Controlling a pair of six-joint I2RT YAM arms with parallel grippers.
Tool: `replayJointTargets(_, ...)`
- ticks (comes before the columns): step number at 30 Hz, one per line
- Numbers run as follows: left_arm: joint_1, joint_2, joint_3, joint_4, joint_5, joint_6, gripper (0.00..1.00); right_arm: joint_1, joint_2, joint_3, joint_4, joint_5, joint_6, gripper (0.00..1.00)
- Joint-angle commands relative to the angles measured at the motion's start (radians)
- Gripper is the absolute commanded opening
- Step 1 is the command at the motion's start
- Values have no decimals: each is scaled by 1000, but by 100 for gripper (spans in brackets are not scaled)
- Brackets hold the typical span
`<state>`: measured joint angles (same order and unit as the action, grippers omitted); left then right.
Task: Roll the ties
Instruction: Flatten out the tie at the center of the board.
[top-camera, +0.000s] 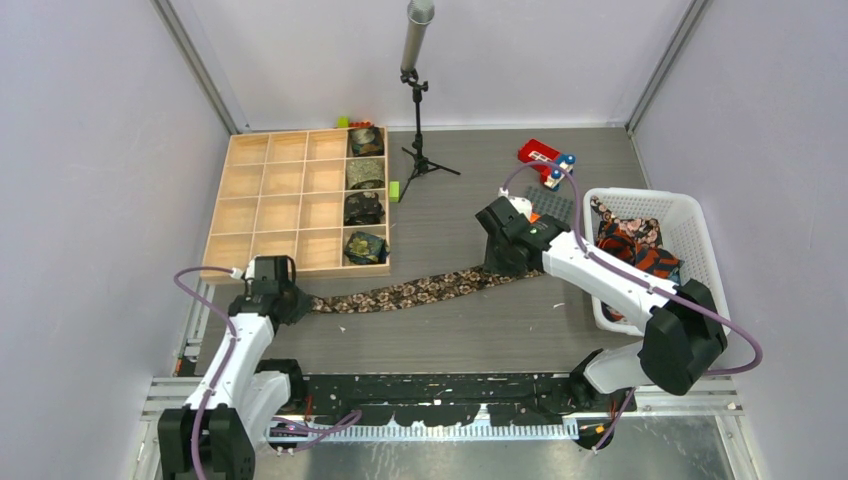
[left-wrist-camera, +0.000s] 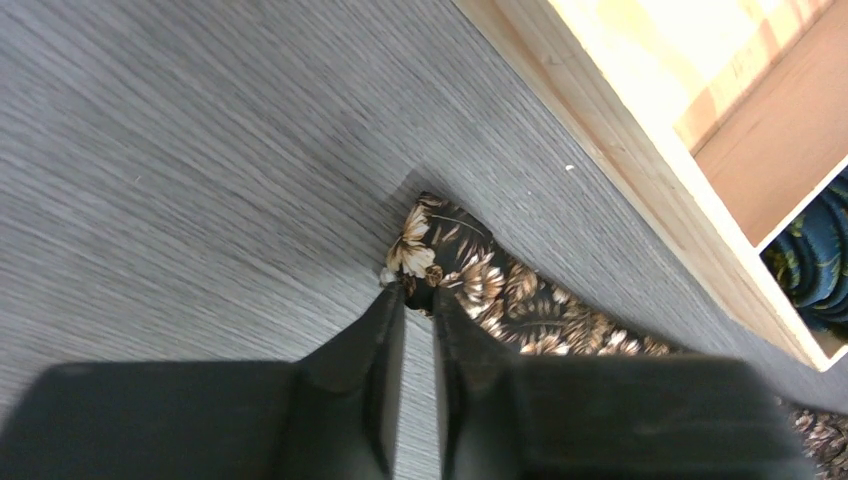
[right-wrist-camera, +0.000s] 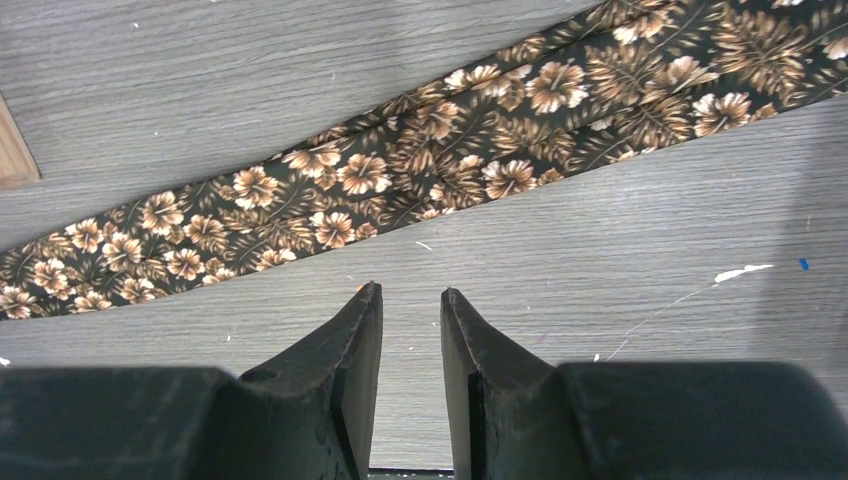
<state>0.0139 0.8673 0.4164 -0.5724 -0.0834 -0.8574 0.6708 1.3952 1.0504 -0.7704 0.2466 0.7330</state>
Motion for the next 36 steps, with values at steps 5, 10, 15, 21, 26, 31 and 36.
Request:
replayJointTargets(5, 1, -136, 46, -126, -153, -93, 0, -28, 11, 19, -32, 96, 34, 33)
replayJointTargets(10, 37, -188, 23, -205, -157, -211, 14, -47, 30, 18, -51, 118, 48, 33)
replayJointTargets(15, 82, -236, 40, -240, -139, -205, 52, -66, 24, 5, -56, 124, 49, 33)
replayJointTargets(21, 83, -249, 77, -194, -62, -76, 49, -89, 13, -10, -55, 122, 42, 33)
replayJointTargets(26, 61, -129, 77, -134, 26, 18, 48, -101, 8, -13, -47, 112, 33, 33)
replayJointTargets(31, 0, -20, 105, -101, -16, 72, 44, -122, 10, -30, -27, 88, 24, 33)
replayJointTargets(36, -5, 17, 98, -75, -40, 87, 37, -152, 11, -51, -1, 54, 16, 32)
